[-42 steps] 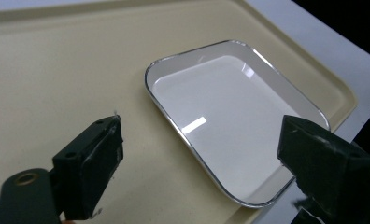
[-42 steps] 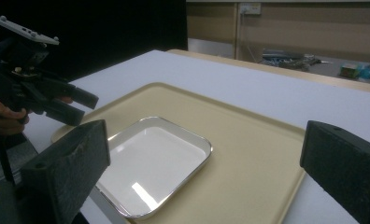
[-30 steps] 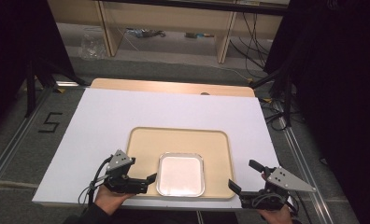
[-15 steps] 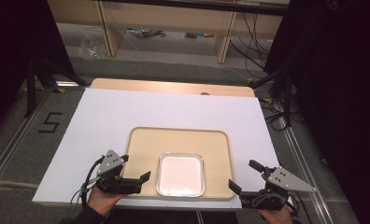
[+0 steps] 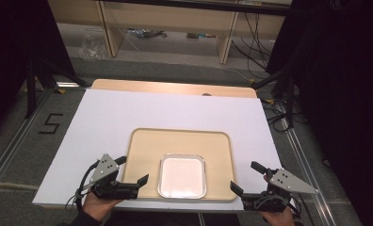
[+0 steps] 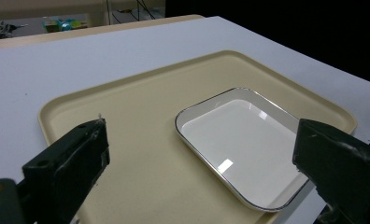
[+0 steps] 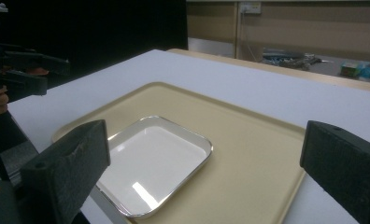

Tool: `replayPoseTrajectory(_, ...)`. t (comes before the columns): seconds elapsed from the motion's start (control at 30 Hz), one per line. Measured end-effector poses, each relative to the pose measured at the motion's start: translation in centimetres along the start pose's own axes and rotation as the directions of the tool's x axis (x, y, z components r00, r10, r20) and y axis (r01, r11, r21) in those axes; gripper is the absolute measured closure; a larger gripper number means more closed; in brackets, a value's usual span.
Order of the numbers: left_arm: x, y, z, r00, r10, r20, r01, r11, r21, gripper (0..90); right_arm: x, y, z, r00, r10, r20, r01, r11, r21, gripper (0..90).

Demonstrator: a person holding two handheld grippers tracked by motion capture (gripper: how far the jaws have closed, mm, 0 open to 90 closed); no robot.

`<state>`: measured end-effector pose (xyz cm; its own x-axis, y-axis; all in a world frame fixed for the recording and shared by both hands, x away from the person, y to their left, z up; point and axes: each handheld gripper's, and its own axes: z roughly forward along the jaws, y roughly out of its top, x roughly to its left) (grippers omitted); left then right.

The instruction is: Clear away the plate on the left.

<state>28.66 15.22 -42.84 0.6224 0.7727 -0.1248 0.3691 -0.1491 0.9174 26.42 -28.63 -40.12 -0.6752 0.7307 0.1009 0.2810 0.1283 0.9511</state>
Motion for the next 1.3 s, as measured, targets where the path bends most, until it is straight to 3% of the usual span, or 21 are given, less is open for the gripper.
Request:
replayPoseTrajectory(0.2,-0.1,-0.1,-0.5,0.9997,-0.023,-0.010,0.022,0.9995,-0.022,3.6,0.0,0.0,0.1,1.0000,0.002,-0.004,-0.002,1.000,-0.003,2.2)
replayPoseTrajectory(0.27,0.0,-0.1,-0.7,1.0000,0.004,-0.007,-0.004,0.9996,-0.027,3.7,0.0,0.0,0.0,1.0000,0.001,-0.003,-0.001,1.000,0.001,2.2)
replayPoseTrajectory(0.6,0.1,-0.3,-1.8,0.9994,0.027,-0.020,-0.028,0.9990,-0.034,4.1,0.1,0.0,0.1,1.0000,0.002,0.000,-0.002,1.000,0.000,2.2)
replayPoseTrajectory(0.83,-0.5,-0.8,-2.4,0.9987,0.035,-0.038,-0.036,0.9989,-0.030,4.5,0.1,0.0,0.2,1.0000,-0.001,-0.005,0.001,1.000,0.004,2.2)
replayPoseTrajectory(0.87,-0.5,-0.7,-2.6,0.9980,0.054,-0.032,-0.055,0.9981,-0.028,4.5,0.1,0.0,0.2,1.0000,-0.002,-0.005,0.002,1.000,0.001,2.2)
replayPoseTrajectory(0.97,-1.0,-0.8,-2.8,0.9989,0.028,-0.038,-0.031,0.9980,-0.056,4.5,0.1,0.0,0.1,1.0000,0.002,-0.008,-0.002,1.000,0.012,2.2)
replayPoseTrajectory(1.03,-1.0,-0.9,-3.0,0.9986,0.035,-0.040,-0.037,0.9978,-0.055,4.5,0.1,0.0,0.1,1.0000,0.002,-0.007,-0.002,1.000,0.010,2.2)
replayPoseTrajectory(1.1,-1.3,-1.0,-3.1,0.9992,0.016,-0.036,-0.019,0.9982,-0.058,4.5,0.1,0.0,0.1,1.0000,0.001,-0.007,-0.001,1.000,0.013,2.2)
replayPoseTrajectory(1.13,-1.1,-0.9,-3.1,0.9983,0.049,-0.030,-0.051,0.9972,-0.054,4.5,0.1,0.0,0.1,1.0000,-0.007,-0.001,0.007,1.000,0.014,2.3)
replayPoseTrajectory(1.3,-1.2,-1.0,-2.7,0.9982,0.050,-0.034,-0.051,0.9977,-0.044,4.5,0.1,0.0,0.1,1.0000,0.001,-0.008,-0.001,1.000,0.011,2.2)
